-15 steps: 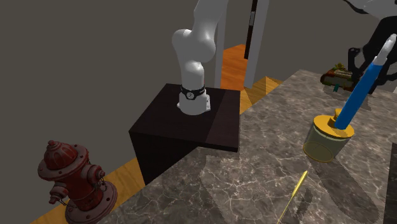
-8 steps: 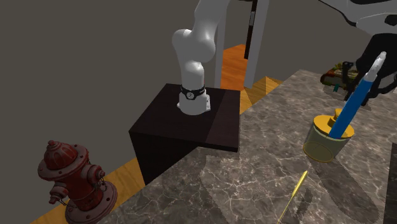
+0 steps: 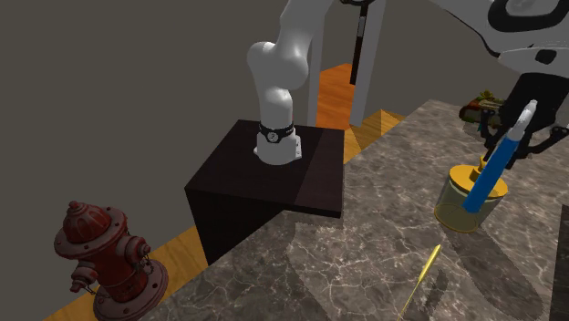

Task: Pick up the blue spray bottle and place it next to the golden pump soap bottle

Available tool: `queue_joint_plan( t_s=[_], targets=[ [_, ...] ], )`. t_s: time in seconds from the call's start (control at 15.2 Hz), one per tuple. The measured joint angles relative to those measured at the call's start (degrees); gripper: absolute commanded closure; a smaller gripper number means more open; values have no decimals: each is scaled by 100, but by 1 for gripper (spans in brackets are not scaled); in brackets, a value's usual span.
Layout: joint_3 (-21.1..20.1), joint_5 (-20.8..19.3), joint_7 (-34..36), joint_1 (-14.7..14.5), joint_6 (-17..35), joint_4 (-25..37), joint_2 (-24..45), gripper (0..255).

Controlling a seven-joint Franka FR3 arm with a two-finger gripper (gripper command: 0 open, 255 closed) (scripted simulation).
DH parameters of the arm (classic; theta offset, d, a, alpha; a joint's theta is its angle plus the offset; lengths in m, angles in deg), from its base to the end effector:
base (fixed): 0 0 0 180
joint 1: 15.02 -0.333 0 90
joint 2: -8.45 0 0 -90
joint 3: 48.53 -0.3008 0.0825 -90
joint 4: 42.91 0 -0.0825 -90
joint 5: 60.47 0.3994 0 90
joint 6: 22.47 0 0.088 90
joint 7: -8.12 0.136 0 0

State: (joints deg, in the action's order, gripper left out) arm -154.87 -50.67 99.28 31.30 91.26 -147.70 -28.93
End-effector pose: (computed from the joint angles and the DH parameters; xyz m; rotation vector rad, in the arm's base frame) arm 0.2449 0.5684 0.3485 2.8201 -0.8174 0.6716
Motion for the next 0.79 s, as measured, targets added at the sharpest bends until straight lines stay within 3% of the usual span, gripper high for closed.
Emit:
queue_joint_plan(
  t_s=[0.79],
  targets=[
    [-472, 304, 56, 311, 690, -375, -356, 255]
  ],
)
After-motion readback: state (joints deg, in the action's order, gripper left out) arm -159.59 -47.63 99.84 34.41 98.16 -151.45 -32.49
